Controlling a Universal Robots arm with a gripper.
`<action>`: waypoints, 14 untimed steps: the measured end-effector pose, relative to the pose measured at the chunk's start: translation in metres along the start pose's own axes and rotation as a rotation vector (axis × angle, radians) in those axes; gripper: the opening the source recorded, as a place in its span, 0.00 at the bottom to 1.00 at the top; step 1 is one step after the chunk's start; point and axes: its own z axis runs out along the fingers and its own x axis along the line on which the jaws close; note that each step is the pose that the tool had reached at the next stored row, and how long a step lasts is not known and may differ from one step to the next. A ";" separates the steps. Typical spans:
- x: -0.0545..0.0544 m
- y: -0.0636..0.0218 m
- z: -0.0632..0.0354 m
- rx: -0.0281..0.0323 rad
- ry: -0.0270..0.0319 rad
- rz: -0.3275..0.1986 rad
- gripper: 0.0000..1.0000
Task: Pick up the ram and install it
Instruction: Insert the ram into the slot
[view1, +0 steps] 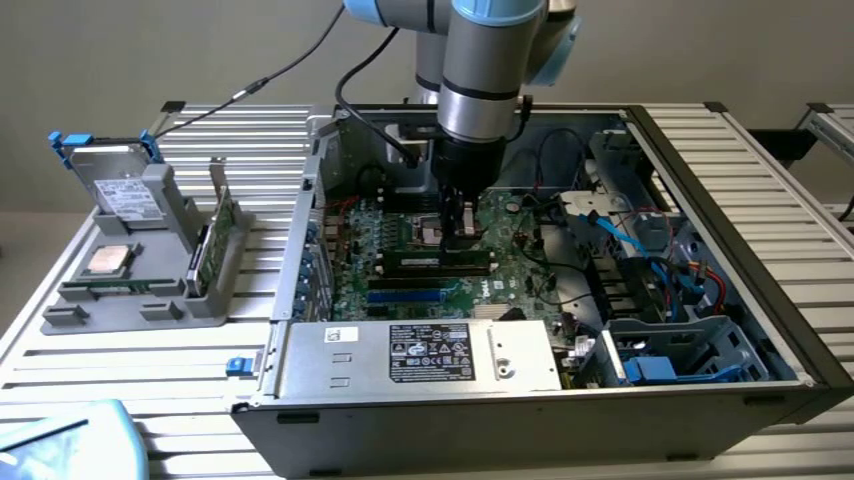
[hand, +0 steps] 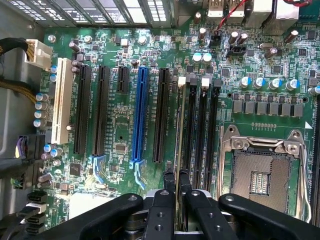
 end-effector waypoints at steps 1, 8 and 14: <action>0.000 0.0000 0.0003 0.0000 0.0000 0.000 0.14; 0.000 -0.0002 0.0014 -0.0002 0.0002 0.001 0.14; -0.001 -0.0011 0.0012 -0.0005 0.0000 0.002 0.14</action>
